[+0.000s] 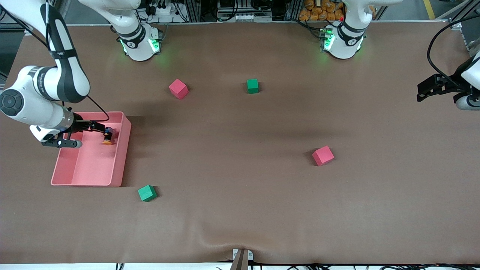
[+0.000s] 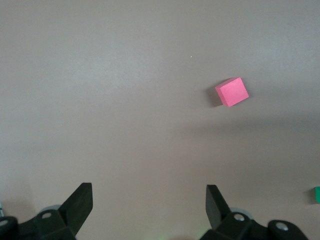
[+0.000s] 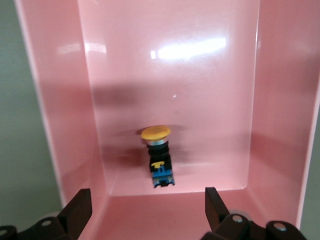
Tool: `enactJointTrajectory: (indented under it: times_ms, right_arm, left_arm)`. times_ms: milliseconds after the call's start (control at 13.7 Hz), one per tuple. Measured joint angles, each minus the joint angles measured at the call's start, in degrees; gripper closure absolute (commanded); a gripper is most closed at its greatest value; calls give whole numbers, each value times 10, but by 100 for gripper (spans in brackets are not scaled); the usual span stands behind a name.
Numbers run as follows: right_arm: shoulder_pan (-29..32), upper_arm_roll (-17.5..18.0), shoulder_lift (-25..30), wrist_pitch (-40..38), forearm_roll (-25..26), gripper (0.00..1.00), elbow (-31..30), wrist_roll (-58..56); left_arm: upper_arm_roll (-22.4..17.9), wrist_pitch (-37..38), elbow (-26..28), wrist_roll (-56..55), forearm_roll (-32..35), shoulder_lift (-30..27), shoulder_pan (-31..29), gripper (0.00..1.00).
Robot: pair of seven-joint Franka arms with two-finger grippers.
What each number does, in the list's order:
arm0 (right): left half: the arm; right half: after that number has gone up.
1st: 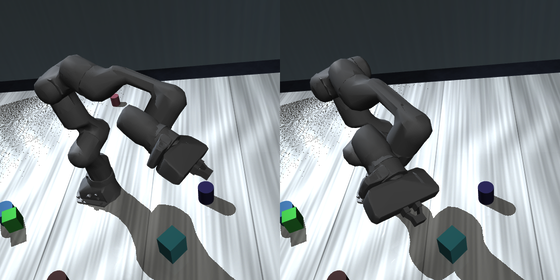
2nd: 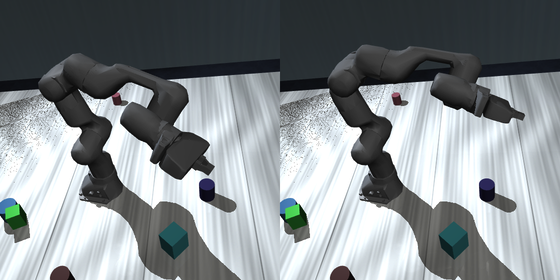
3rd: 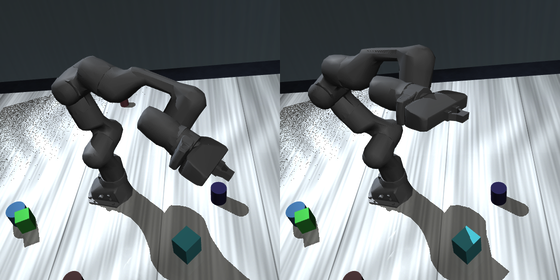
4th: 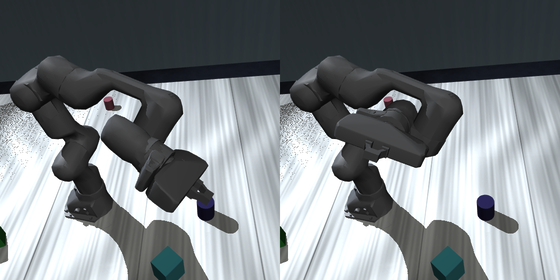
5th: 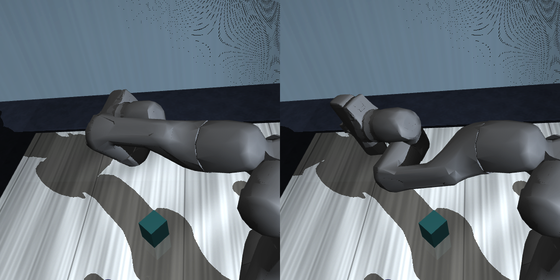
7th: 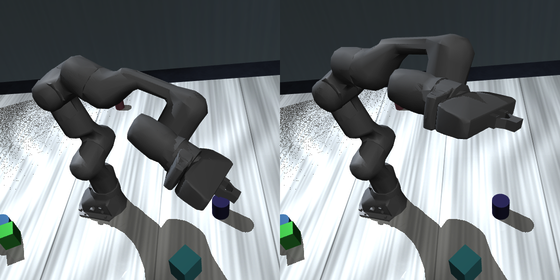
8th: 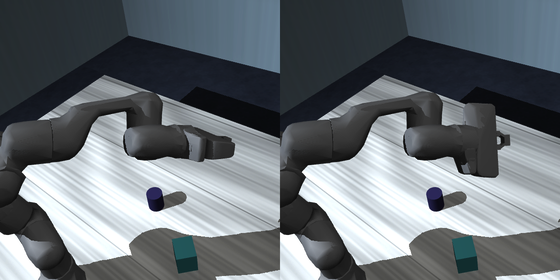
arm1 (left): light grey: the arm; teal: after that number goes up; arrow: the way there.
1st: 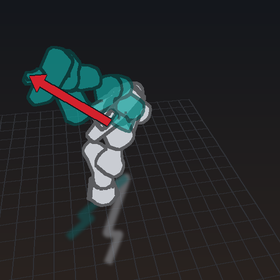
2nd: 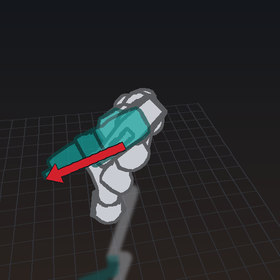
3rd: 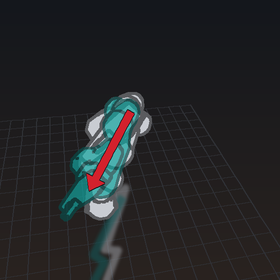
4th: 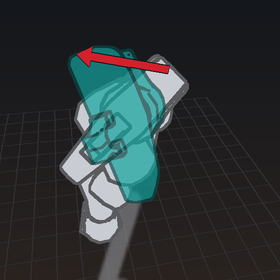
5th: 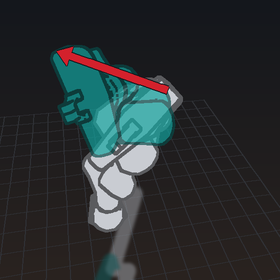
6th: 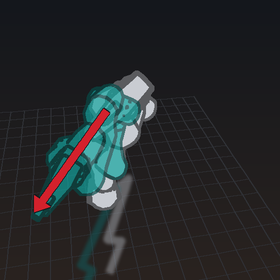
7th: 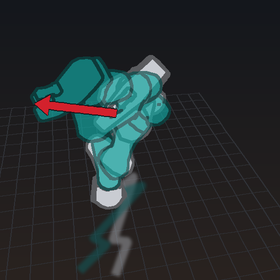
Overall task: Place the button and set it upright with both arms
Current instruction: 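Lower the right gripper into the tray and close on the button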
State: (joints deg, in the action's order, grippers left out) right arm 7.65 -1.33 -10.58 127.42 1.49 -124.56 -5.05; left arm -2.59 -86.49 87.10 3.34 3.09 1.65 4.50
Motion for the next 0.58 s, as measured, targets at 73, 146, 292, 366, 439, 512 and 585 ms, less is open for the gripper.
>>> enactJointTrajectory:
  times_ms: [73,146,292,366,439,512,585]
  right_arm:
    - [6,0,-7,12,0,0,-2,-9]
    - [11,0,-14,22,0,0,-4,-16]
    - [12,0,-25,29,0,0,-6,-21]
    - [12,1,-29,31,0,0,-6,-21]
    - [12,1,-34,36,0,0,-7,-21]
    - [12,1,-37,50,0,0,-12,-21]
    - [12,1,-39,70,0,0,-22,-22]
  left_arm:
    - [0,0,0,0,0,0,0,0]
    - [0,0,0,0,0,0,0,0]
    - [0,0,0,0,0,0,0,0]
    - [0,0,0,0,0,0,0,0]
    - [0,0,0,0,0,0,0,0]
    - [0,0,0,0,0,0,-1,0]
    - [0,0,0,0,0,0,-1,0]
